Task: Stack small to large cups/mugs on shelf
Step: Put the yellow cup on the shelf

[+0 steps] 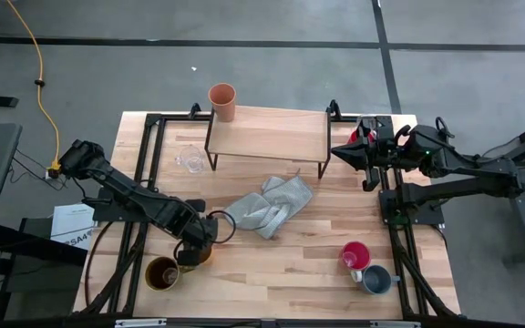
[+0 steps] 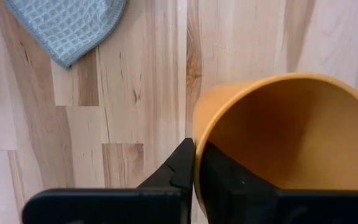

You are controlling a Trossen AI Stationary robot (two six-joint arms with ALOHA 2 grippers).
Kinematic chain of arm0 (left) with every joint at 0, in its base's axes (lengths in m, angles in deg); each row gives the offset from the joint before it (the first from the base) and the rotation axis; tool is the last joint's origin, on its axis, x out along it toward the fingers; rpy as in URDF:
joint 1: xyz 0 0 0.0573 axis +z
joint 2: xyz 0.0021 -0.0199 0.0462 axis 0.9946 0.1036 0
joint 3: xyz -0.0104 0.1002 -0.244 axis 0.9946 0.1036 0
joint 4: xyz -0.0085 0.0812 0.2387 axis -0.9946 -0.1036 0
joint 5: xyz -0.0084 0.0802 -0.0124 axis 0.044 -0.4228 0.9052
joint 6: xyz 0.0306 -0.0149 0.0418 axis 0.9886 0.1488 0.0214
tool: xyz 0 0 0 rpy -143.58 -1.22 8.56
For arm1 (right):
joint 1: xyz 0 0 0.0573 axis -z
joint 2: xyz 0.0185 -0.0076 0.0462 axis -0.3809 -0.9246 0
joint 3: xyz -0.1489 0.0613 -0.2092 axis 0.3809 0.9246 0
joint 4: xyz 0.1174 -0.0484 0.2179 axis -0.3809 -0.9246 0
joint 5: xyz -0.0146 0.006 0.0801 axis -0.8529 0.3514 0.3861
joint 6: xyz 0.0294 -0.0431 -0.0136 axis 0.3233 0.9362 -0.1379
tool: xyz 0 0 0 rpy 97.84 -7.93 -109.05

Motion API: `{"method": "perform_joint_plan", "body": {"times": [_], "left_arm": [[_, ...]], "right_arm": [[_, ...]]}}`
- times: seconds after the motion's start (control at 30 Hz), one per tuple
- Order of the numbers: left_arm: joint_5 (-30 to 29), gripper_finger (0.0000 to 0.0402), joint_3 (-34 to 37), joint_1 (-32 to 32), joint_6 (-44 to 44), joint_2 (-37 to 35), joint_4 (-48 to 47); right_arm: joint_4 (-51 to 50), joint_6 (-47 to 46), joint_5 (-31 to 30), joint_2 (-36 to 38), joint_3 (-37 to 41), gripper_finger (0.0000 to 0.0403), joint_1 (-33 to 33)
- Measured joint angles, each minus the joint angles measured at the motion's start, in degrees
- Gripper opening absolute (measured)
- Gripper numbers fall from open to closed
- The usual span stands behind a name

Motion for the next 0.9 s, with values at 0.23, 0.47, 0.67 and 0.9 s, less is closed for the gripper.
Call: {"method": "perform_joint_plan", "body": {"times": [0.23, 0.47, 0.67, 0.9], "left_arm": [[0.0, 0.0005, -0.02, 0.01, 0.0, -0.02, -0.01], [0.41, 0.0002, -4.61, 0.08, 0.26, -0.18, -2.83], [-0.41, 0.0001, -15.01, 3.73, 1.84, -0.39, -9.05], [-0.57, 0.0001, -30.86, 10.3, 7.5, -0.42, -12.25]], "right_arm": [[0.0, 0.02, 0.01, 0.0, 0.0, 0.0, 0.0], [0.0, 0.02, -0.02, 0.0, 0.0, 0.0, 0.01], [0.0, 0.03, -0.02, 0.0, 0.0, 0.0, 0.01], [-0.02, 0.02, -0.02, 0.02, 0.0, 0.0, -0.01]]}}
